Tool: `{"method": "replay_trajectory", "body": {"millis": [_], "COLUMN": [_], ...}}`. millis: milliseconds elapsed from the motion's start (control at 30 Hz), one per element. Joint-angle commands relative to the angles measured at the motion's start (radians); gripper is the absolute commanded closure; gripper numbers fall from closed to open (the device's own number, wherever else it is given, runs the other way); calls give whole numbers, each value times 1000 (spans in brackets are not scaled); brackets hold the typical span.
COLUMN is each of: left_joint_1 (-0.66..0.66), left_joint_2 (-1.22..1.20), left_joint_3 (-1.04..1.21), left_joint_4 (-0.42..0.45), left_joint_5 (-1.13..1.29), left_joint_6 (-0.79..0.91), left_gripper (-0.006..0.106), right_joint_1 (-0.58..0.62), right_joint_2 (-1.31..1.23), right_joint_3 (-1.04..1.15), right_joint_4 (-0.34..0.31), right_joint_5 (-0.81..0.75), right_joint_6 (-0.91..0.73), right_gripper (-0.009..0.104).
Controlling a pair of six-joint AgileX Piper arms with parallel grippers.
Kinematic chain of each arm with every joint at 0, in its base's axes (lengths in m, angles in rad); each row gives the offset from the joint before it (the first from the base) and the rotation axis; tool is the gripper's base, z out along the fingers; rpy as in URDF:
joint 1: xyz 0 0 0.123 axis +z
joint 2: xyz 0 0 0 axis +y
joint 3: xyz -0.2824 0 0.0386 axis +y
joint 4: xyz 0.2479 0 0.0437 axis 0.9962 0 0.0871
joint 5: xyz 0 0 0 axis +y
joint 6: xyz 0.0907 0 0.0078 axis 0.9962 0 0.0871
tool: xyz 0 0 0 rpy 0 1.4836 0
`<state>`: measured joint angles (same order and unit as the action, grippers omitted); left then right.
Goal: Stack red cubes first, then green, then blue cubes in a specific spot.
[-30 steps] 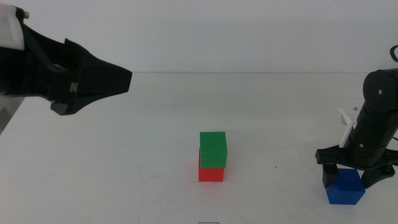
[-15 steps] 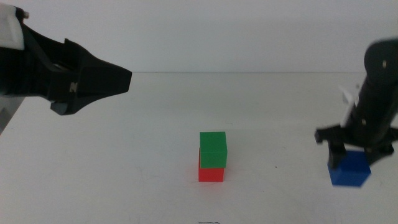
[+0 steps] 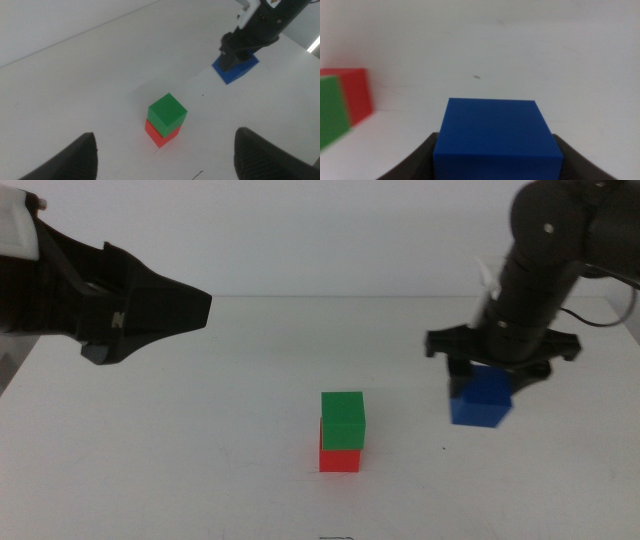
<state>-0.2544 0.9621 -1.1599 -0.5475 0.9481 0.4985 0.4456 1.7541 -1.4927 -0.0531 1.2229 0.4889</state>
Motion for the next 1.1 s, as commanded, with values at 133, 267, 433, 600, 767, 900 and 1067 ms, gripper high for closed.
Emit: {"method": "replay_trajectory", "body": {"millis": [133, 267, 433, 600, 767, 900, 1067], "left_joint_1": [1, 1, 1, 1, 1, 1, 1], "left_joint_2": [-12, -12, -12, -12, -12, -12, -12], "left_joint_3": [-25, -25, -25, -25, -25, -25, -25], "left_joint_4": [-33, -33, -33, -33, -33, -33, -33], "left_joint_5": [-50, -50, -50, -50, -50, -50, -50], "left_joint_6": [1, 1, 1, 1, 1, 1, 1], "left_gripper": [7, 7, 7, 7, 7, 7, 7], "right_joint_1": [95, 154, 208, 218, 234, 242, 252], "right_joint_2": [27, 94, 149, 153, 155, 160, 160], "right_joint_3": [-176, -284, -381, -382, -382, -382, -382], "right_joint_4": [-4, 17, 30, 34, 41, 41, 40], "right_joint_5": [79, 79, 81, 81, 80, 80, 79], "right_joint_6": [64, 66, 74, 92, 100, 101, 111], "right_gripper": [96, 96, 96, 96, 96, 96, 96]}}
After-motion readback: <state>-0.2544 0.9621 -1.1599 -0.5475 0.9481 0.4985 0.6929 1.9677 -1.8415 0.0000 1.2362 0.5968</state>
